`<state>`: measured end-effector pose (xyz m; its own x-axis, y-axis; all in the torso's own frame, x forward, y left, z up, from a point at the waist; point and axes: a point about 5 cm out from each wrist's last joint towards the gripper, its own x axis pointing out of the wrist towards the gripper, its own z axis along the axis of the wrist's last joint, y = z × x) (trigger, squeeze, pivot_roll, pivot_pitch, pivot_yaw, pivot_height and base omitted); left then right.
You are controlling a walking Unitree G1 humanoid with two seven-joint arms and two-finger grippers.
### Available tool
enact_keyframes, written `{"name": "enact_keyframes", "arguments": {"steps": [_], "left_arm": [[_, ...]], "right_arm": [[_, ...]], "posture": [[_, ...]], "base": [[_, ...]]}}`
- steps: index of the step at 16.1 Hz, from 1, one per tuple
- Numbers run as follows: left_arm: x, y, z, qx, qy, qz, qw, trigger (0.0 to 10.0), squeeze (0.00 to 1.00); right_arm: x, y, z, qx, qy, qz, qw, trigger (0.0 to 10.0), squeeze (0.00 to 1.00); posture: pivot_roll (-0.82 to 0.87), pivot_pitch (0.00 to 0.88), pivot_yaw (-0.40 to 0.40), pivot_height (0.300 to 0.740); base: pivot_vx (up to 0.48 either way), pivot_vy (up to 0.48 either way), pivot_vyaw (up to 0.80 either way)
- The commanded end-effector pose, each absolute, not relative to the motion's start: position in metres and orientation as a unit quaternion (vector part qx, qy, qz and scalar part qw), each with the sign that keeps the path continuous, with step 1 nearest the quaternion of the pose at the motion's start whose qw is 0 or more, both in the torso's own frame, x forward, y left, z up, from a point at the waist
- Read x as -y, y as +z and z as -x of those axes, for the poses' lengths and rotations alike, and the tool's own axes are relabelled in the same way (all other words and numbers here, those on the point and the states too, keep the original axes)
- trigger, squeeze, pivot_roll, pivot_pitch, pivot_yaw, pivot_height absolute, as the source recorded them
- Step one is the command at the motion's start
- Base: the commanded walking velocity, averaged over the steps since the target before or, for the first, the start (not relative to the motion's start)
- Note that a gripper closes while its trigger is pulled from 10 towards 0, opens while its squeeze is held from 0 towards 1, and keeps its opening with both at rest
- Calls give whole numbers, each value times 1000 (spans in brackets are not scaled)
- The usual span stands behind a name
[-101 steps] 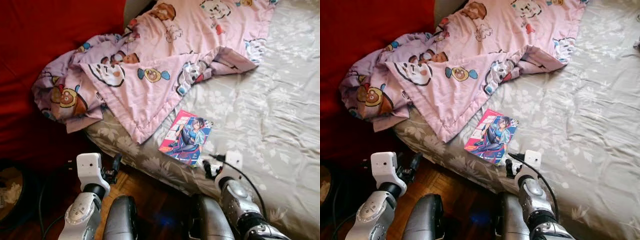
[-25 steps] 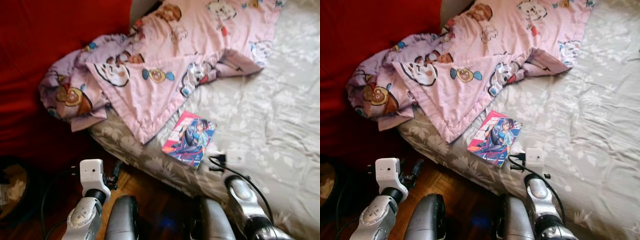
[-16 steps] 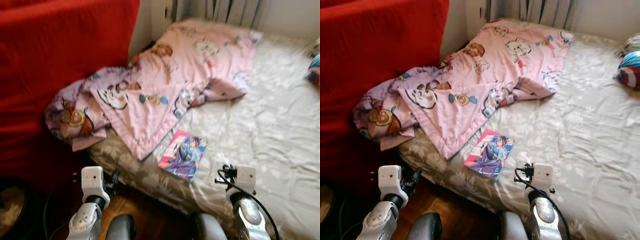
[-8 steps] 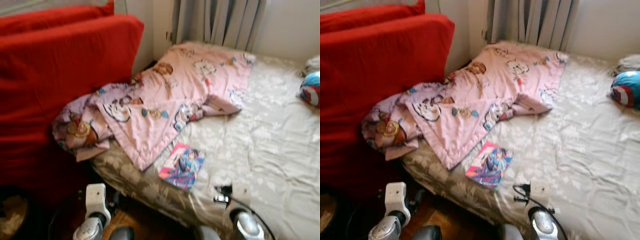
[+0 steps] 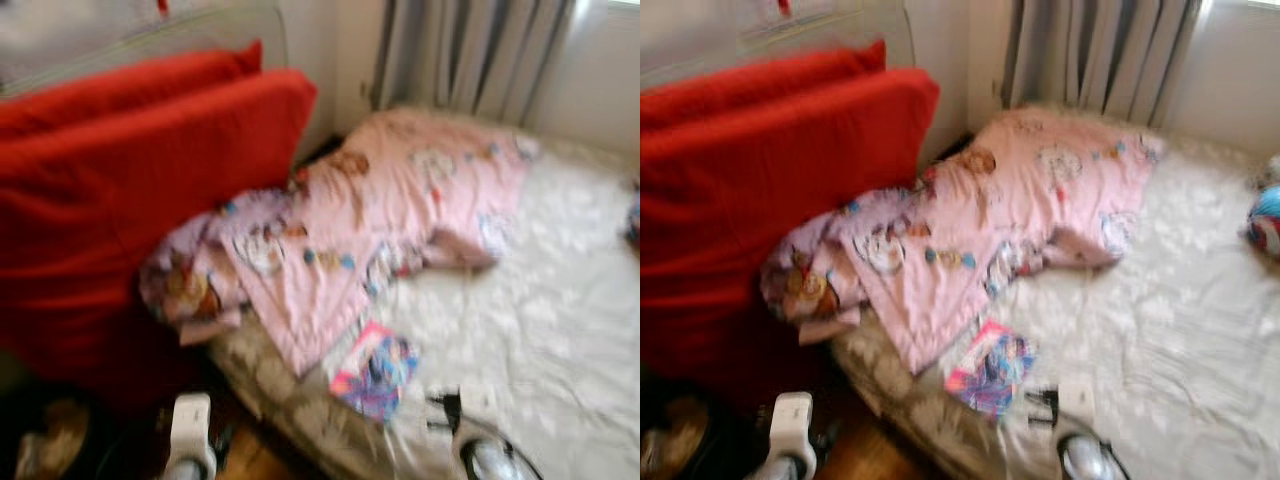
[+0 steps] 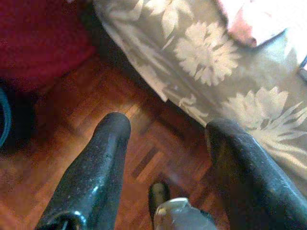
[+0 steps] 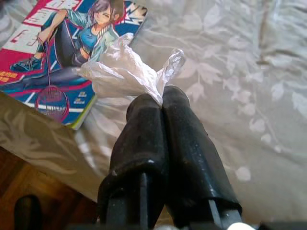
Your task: Clean up the room
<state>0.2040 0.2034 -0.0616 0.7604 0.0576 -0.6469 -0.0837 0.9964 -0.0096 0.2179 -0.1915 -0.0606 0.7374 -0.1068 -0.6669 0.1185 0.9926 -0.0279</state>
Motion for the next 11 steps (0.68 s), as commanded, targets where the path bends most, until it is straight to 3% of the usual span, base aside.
{"name": "enact_keyframes", "arguments": {"steps": [1, 11], "left_arm": [[-204, -70, -192, -375, 38, 9, 926, 10000, 0], [-209, -77, -183, -407, 51, 8, 912, 10000, 0]], "right_arm": [[191, -68, -207, -381, -64, -11, 922, 10000, 0], [189, -85, -177, -438, -60, -8, 897, 10000, 0]], "posture": [[26, 0, -22, 740], [34, 0, -23, 740]], "base": [[0, 0, 0], [0, 0, 0]]}}
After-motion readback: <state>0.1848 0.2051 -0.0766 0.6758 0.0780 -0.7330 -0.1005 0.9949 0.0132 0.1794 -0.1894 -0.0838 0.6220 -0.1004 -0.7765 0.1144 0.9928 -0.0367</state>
